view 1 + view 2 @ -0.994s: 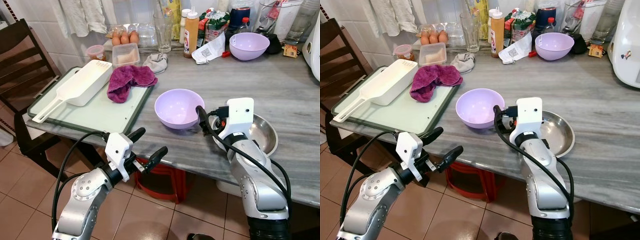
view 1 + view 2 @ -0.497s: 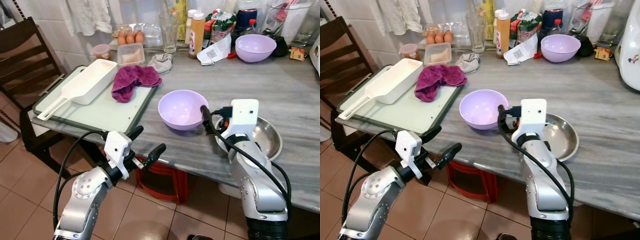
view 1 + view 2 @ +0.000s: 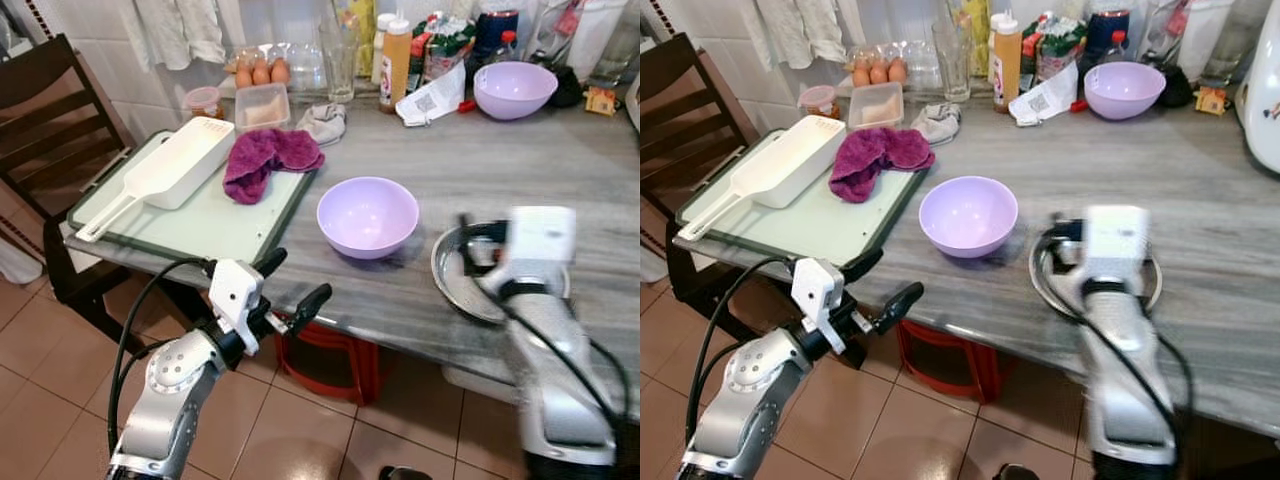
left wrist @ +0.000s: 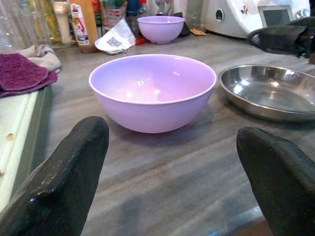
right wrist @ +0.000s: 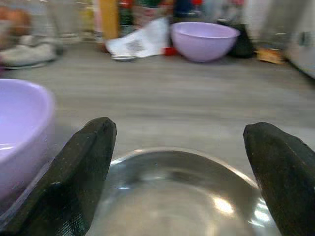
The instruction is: Setting the table
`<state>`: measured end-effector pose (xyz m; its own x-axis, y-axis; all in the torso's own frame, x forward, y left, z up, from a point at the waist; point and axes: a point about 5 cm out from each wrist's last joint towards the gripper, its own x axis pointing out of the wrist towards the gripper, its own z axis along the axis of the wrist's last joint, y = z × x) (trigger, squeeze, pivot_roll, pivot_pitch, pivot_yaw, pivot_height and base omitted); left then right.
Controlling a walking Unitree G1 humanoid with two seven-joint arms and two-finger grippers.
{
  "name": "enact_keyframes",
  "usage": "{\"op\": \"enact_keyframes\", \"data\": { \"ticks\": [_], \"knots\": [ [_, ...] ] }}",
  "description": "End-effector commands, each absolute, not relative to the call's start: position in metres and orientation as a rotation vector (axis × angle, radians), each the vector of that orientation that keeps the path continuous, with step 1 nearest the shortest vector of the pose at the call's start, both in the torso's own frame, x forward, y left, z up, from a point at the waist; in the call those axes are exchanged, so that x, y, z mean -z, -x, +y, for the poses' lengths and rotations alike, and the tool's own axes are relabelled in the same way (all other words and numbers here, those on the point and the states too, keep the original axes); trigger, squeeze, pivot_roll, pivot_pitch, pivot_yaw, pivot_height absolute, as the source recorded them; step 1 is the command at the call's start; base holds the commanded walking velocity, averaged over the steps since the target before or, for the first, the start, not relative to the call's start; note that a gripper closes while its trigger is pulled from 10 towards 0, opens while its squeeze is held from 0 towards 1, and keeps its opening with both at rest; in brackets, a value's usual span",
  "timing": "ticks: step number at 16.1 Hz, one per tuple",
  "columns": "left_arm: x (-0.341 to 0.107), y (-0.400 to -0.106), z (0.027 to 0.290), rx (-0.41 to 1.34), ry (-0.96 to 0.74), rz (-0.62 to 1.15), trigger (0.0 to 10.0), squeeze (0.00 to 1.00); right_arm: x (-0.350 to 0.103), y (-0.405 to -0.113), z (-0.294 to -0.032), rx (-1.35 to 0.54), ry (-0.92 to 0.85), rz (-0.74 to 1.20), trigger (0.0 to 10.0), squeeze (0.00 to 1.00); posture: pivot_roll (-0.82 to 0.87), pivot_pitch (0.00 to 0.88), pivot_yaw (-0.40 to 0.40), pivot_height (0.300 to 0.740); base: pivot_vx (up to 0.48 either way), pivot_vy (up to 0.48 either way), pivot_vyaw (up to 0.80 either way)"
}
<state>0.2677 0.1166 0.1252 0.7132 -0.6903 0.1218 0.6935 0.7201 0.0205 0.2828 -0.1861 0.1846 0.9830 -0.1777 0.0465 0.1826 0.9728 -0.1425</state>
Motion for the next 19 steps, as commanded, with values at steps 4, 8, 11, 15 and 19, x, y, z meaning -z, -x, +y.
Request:
{"op": "enact_keyframes", "data": {
  "ticks": [4,8,11,15,19],
  "knots": [
    [-0.124,-0.271,0.119,0.762,0.017,-0.118,10.0,0.00,-0.185,-0.272,-0.194,0.245,0.197,-0.006,10.0,0.00,-0.26,0.135,0.142,0.740,0.000,0.000,0.00],
    [-0.126,-0.272,0.116,0.773,0.022,-0.115,10.0,0.00,-0.167,-0.271,-0.197,0.228,0.133,0.137,10.0,0.00,-0.26,0.141,0.139,0.740,0.000,0.000,0.00],
    [-0.124,-0.270,0.117,0.772,0.020,-0.107,10.0,0.00,-0.163,-0.275,-0.192,0.170,0.106,0.186,10.0,0.00,-0.25,0.148,0.134,0.740,0.000,0.000,0.00],
    [-0.122,-0.268,0.120,0.763,0.015,-0.098,10.0,0.00,-0.158,-0.279,-0.179,0.082,0.063,0.257,10.0,0.00,-0.23,0.151,0.124,0.740,0.000,0.000,0.00],
    [-0.120,-0.267,0.123,0.758,0.006,-0.087,10.0,0.00,-0.150,-0.278,-0.173,0.037,0.031,0.332,10.0,0.00,-0.22,0.148,0.121,0.740,0.000,0.000,0.00]
  ]
}}
